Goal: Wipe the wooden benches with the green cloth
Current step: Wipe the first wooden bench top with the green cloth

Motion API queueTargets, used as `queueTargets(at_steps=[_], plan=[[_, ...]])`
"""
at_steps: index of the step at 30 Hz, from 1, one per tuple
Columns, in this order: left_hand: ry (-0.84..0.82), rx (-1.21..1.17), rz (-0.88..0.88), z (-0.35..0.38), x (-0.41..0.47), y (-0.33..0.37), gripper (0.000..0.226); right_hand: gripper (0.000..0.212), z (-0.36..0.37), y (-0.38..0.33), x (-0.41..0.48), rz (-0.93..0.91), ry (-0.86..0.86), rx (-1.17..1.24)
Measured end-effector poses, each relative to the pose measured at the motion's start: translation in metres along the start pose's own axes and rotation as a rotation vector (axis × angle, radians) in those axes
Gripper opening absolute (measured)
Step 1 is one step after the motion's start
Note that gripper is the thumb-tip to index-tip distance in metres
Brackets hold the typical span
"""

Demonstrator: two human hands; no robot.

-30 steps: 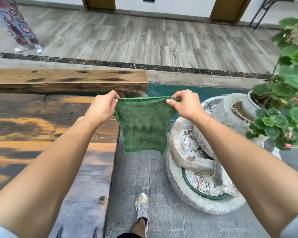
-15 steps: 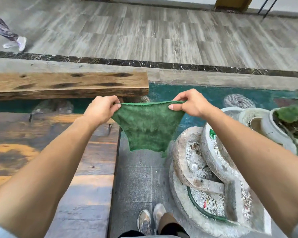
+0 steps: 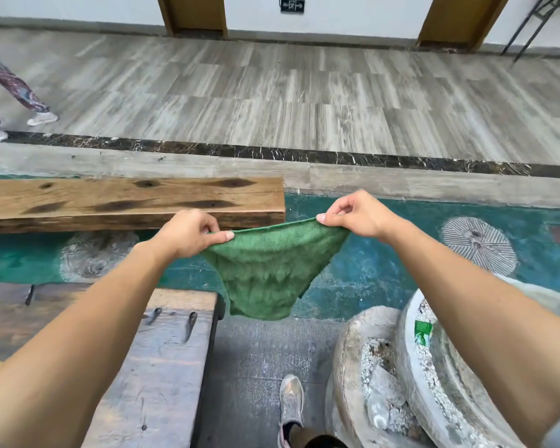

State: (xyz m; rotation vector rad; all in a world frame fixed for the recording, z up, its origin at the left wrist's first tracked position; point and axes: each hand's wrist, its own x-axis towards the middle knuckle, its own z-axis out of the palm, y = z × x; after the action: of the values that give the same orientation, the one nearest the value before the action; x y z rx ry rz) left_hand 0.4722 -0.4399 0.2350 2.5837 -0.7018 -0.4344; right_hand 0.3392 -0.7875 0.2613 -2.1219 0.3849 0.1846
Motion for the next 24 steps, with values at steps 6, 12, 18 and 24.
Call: queueTargets(at_steps=[6,12,18,24], plan=[[0.004,-0.07,-0.029,-0.014,0.068,0.009,0.053,0.024,-0.041,-0.012,0.069,0.021,-0.084,-0.056],[-0.034,-0.127,-0.068,-0.028,0.128,0.01,0.059,0.026,-0.061,-0.019,0.131,0.085,-0.11,-0.019],[-0.178,-0.221,-0.082,-0.026,0.181,-0.009,0.063,0.018,-0.064,-0.009,0.183,0.131,-0.129,0.042],[-0.276,-0.17,-0.054,-0.037,0.297,-0.04,0.052,0.011,-0.072,-0.016,0.291,0.219,-0.074,-0.067]])
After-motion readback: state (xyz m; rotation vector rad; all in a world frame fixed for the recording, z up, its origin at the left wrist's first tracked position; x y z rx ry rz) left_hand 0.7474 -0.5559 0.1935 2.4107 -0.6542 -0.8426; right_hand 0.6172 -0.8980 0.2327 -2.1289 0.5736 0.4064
